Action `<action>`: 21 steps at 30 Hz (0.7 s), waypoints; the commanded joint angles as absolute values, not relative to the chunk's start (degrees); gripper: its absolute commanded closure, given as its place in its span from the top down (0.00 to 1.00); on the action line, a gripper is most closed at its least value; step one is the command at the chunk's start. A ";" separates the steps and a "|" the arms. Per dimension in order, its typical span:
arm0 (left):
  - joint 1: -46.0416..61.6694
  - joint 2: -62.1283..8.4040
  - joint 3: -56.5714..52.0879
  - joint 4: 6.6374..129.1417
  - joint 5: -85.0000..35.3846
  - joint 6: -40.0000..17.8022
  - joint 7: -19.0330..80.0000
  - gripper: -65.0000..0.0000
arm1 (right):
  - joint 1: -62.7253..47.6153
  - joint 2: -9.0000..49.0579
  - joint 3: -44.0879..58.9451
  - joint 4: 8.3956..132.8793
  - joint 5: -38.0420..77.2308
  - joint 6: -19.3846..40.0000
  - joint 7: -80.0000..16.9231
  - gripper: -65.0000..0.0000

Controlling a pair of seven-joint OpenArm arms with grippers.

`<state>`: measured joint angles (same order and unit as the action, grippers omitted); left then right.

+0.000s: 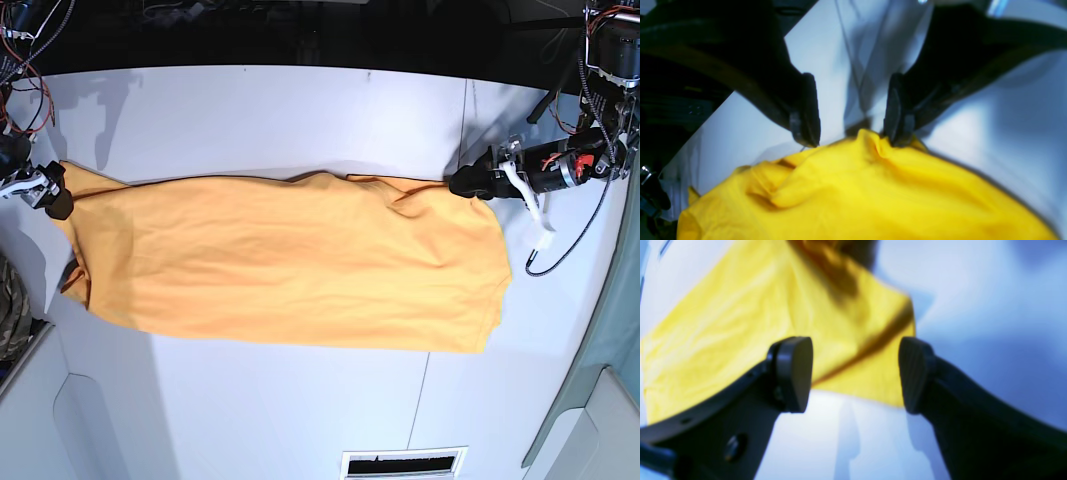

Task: Layout the t-shirt on the table in an organized manner, then fold the t-shirt properly
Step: 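Grasp the shirt corner nearest the left gripper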

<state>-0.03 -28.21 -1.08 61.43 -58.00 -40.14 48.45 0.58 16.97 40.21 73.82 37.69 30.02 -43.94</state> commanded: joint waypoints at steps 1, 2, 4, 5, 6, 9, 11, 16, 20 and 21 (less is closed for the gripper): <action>-0.27 -28.86 -1.19 61.89 -56.86 -40.00 48.60 0.48 | 1.54 17.67 40.47 74.61 37.30 30.17 -42.39 0.62; -0.25 -28.71 -1.19 61.89 -56.38 -40.00 48.29 0.39 | 1.96 17.37 40.38 74.50 36.67 30.04 -41.85 0.62; -0.34 -28.58 -1.21 61.89 -55.22 -40.00 47.31 0.14 | 3.31 16.82 39.75 73.36 35.97 29.28 -41.78 0.62; -0.34 -28.58 -1.19 61.89 -55.00 -40.00 46.46 0.02 | 4.10 16.58 39.22 72.31 35.73 29.12 -41.76 0.62; -0.36 -28.58 -1.21 61.89 -55.00 -40.00 45.78 0.00 | 4.82 16.29 38.65 71.05 35.29 29.12 -41.69 0.62; -0.34 -28.62 -1.21 61.98 -55.07 -40.00 45.23 0.00 | 6.96 16.03 36.60 66.87 33.80 29.12 -40.25 0.61; -0.27 -29.26 -1.21 62.67 -55.22 -40.00 45.54 0.00 | 7.90 16.03 35.51 64.93 33.32 28.42 -39.22 0.55; -0.12 -34.46 -1.21 69.28 -60.36 -40.00 49.34 0.00 | 9.56 16.25 35.03 64.34 32.84 28.99 -39.18 0.00; 0.01 -40.42 -1.21 78.78 -62.37 -40.00 51.29 0.00 | 9.93 16.49 36.38 67.55 34.17 31.44 -39.64 0.00; 0.03 -41.95 -1.21 81.34 -62.41 -40.00 51.66 0.00 | 9.93 16.49 37.01 69.12 34.76 31.53 -40.25 0.00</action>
<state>0.82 -40.97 -0.75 80.75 -61.30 -39.33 52.42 8.86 15.16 36.60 67.90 33.56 31.05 -41.56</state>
